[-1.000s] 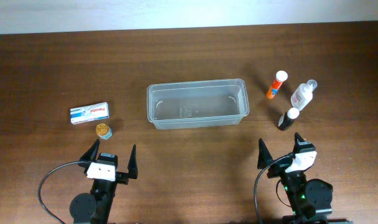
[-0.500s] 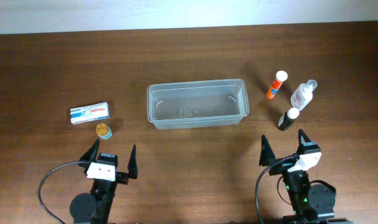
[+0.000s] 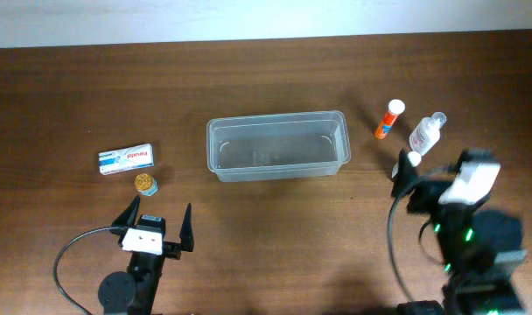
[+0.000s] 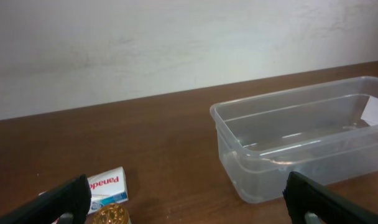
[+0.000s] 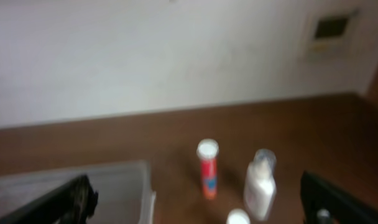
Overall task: Pack container
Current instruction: 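Move the right gripper up over the white Calamol bottle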
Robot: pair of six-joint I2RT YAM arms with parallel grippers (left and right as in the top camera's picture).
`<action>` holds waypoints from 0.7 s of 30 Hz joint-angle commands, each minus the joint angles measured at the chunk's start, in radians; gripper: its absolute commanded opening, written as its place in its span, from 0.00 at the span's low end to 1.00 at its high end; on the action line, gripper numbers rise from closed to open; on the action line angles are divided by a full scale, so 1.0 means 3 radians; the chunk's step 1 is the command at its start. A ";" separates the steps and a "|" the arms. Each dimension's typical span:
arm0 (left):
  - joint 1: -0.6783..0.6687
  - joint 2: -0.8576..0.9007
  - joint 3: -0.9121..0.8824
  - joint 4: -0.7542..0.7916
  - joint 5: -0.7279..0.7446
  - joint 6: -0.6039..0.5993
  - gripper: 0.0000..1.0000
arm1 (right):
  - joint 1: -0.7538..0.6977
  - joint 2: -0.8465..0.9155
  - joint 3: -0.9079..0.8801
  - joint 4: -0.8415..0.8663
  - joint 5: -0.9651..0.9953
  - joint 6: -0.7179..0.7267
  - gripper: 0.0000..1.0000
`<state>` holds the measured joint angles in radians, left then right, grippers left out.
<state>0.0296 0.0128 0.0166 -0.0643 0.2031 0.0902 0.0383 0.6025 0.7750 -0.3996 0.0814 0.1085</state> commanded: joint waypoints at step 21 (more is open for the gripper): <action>0.0020 -0.0023 -0.0025 0.0008 0.0047 0.0055 1.00 | -0.1199 0.2548 0.2447 -0.1986 -0.0565 -0.0591 0.98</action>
<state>0.0296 0.0128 0.0166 -0.0639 0.2031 0.0902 -0.3088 1.3067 1.4902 -0.9771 0.0135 0.0399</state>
